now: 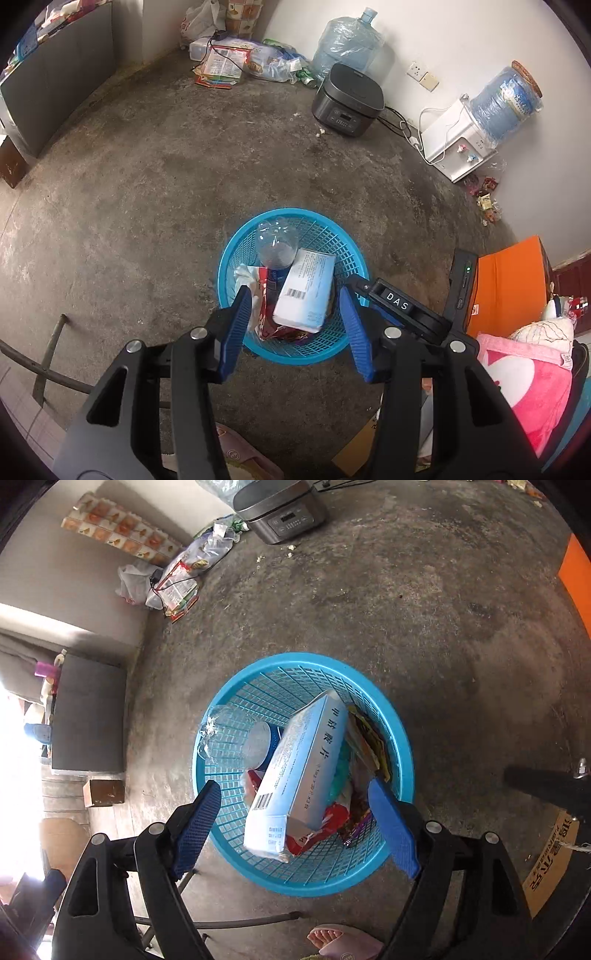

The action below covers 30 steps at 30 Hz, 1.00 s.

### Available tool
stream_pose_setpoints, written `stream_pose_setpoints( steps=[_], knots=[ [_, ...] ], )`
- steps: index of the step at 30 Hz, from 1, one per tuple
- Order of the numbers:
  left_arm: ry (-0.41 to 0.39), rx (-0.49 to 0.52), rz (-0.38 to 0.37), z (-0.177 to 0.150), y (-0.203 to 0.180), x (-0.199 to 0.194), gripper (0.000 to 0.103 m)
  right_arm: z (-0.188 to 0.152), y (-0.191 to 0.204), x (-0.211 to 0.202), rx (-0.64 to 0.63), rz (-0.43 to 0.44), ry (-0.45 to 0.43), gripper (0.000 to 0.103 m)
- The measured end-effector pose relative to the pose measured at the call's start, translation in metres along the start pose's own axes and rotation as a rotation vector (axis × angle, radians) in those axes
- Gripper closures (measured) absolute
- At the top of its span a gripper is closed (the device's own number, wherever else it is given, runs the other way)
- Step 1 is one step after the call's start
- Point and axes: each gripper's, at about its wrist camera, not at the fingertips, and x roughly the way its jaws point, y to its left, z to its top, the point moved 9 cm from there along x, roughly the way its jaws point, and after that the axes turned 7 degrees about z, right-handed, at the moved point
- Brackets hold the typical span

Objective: Collect trash

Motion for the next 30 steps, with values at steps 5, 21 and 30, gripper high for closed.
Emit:
stream_pose_setpoints(
  steps=[5, 21, 30],
  knots=[
    [-0.082, 0.010, -0.010, 0.002, 0.003, -0.050, 0.047, -0.019, -0.002, -0.021, -0.013, 0.035, -0.037, 0.023],
    [-0.561, -0.128, 0.280, -0.086, 0.089, -0.327, 0.010, -0.119, 0.214, -0.219, -0.727, 0.279, -0.374, 0.011],
    [-0.671, -0.244, 0.632, -0.189, 0.138, -0.409, 0.009, -0.238, 0.294, -0.317, -1.103, 0.454, -0.532, 0.006]
  ],
)
